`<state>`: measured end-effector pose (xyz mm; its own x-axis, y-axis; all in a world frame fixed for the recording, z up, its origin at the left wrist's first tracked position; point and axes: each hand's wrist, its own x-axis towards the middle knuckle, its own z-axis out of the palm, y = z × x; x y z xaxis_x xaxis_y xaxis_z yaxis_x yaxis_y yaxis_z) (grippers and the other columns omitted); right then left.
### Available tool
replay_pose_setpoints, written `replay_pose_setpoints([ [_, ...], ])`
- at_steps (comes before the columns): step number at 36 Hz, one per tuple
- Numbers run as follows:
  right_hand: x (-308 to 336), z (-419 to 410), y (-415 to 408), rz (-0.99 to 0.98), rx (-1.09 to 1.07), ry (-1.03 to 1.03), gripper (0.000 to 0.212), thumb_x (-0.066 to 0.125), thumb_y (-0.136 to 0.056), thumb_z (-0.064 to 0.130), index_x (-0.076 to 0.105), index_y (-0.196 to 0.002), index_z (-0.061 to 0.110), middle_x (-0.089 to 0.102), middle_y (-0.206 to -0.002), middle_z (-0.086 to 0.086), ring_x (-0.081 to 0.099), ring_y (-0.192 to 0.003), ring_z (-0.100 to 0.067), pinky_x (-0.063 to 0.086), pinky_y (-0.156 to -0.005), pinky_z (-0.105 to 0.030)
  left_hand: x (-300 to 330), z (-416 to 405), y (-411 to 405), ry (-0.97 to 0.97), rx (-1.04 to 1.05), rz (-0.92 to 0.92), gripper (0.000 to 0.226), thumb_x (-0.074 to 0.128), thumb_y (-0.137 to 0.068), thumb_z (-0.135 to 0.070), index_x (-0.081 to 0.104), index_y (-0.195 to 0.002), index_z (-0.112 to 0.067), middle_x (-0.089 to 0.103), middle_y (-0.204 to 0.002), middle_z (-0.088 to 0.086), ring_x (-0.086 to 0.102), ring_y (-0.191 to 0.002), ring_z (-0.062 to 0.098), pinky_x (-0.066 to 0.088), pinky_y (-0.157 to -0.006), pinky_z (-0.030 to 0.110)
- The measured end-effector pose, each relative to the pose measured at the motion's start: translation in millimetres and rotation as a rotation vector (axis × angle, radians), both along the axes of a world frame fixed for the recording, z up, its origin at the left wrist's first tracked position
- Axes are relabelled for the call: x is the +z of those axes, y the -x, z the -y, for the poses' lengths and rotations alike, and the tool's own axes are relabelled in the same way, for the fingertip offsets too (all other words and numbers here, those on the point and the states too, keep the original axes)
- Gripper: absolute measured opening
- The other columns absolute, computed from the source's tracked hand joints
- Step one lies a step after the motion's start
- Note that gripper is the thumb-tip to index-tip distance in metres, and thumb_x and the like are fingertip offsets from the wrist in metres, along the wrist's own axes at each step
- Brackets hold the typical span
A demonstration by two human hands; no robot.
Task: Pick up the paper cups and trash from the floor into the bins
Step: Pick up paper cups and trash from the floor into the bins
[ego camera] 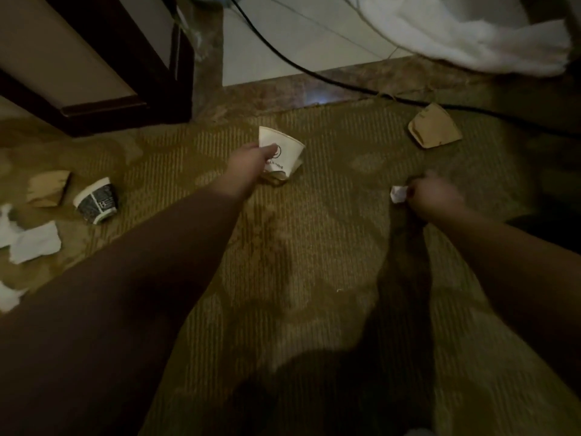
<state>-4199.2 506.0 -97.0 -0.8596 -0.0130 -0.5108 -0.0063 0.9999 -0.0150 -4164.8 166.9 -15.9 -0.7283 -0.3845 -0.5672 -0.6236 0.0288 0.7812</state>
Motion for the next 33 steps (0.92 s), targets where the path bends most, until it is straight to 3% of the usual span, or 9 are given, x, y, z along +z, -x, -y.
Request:
replay_pose_setpoints([
  [3, -4, -3, -19, -0.006, 0.004, 0.087, 0.031, 0.063, -0.094, 0.030, 0.067, -0.119, 0.012, 0.054, -0.127, -0.016, 0.056, -0.114, -0.036, 0.050, -0.098, -0.044, -10, -3, 8, 0.046, 0.000, 0.058, 0.029, 0.071, -0.090, -0.019, 0.064, -0.114, -0.004, 0.069, -0.109, 0.011, 0.066, -0.079, 0.016, 0.053, -0.049, 0.024],
  [7, -6, -10, -42, -0.137, 0.069, 0.092, 0.024, 0.055, -0.097, 0.019, 0.068, -0.116, 0.015, 0.057, -0.125, -0.011, 0.055, -0.115, -0.030, 0.045, -0.095, -0.036, -25, -11, 4, 0.212, -0.122, 0.141, 0.042, 0.074, -0.087, -0.019, 0.060, -0.123, -0.003, 0.067, -0.115, 0.011, 0.065, -0.088, 0.020, 0.051, -0.056, 0.025],
  [10, -10, -18, -47, -0.167, 0.093, 0.128, 0.023, 0.055, -0.096, 0.018, 0.069, -0.113, 0.018, 0.056, -0.124, -0.008, 0.058, -0.110, -0.030, 0.046, -0.089, -0.036, -32, -19, 1, 0.308, -0.171, 0.108, 0.044, 0.072, -0.087, -0.015, 0.060, -0.127, -0.003, 0.066, -0.122, 0.011, 0.065, -0.105, 0.024, 0.049, -0.074, 0.028],
  [16, -7, -19, -43, -0.171, 0.031, 0.188, 0.026, 0.053, -0.093, 0.009, 0.061, -0.116, 0.015, 0.057, -0.120, -0.009, 0.059, -0.103, -0.029, 0.041, -0.075, -0.033, -38, -34, -6, 0.495, -0.238, 0.118, 0.054, 0.072, -0.086, -0.023, 0.052, -0.132, -0.003, 0.059, -0.129, 0.012, 0.059, -0.118, 0.028, 0.048, -0.092, 0.033],
  [19, -4, -18, -41, -0.157, 0.004, 0.233, 0.029, 0.053, -0.094, 0.010, 0.058, -0.122, 0.014, 0.055, -0.121, -0.011, 0.057, -0.106, -0.032, 0.037, -0.075, -0.032, -39, -42, -11, 0.552, -0.267, 0.107, 0.057, 0.071, -0.088, -0.023, 0.044, -0.135, -0.005, 0.052, -0.136, 0.013, 0.054, -0.123, 0.029, 0.045, -0.099, 0.038],
  [26, 15, -20, -23, 0.049, -0.071, 0.249, 0.026, 0.054, -0.097, 0.013, 0.066, -0.121, 0.017, 0.064, -0.116, -0.011, 0.061, -0.102, -0.026, 0.051, -0.088, -0.040, -31, -51, -17, 0.506, -0.206, 0.067, 0.051, 0.069, -0.089, -0.014, 0.036, -0.126, -0.009, 0.057, -0.128, 0.015, 0.058, -0.116, 0.032, 0.048, -0.093, 0.041],
  [28, 25, -20, -10, 0.069, -0.229, 0.340, 0.019, 0.059, -0.097, 0.023, 0.066, -0.115, 0.020, 0.066, -0.106, -0.007, 0.063, -0.097, -0.023, 0.054, -0.088, -0.041, -27, -54, -17, 0.460, -0.183, 0.063, 0.053, 0.072, -0.088, -0.014, 0.040, -0.130, -0.009, 0.059, -0.128, 0.013, 0.059, -0.116, 0.031, 0.050, -0.093, 0.040],
  [31, 36, -26, 16, -0.057, -0.506, 0.562, 0.014, 0.059, -0.098, 0.028, 0.064, -0.110, 0.022, 0.064, -0.100, -0.002, 0.062, -0.089, -0.015, 0.052, -0.075, -0.032, -18, -64, -17, 0.332, -0.163, 0.077, 0.046, 0.073, -0.087, -0.014, 0.054, -0.129, -0.010, 0.065, -0.120, 0.010, 0.065, -0.105, 0.026, 0.055, -0.082, 0.038],
  [33, 42, -31, 35, -0.108, -0.642, 0.675, 0.015, 0.060, -0.097, 0.031, 0.065, -0.109, 0.023, 0.065, -0.105, -0.002, 0.064, -0.095, -0.018, 0.056, -0.082, -0.037, -11, -76, -18, 0.212, -0.108, 0.075, 0.039, 0.072, -0.088, -0.009, 0.059, -0.125, -0.011, 0.068, -0.113, 0.008, 0.066, -0.092, 0.022, 0.057, -0.072, 0.039],
])
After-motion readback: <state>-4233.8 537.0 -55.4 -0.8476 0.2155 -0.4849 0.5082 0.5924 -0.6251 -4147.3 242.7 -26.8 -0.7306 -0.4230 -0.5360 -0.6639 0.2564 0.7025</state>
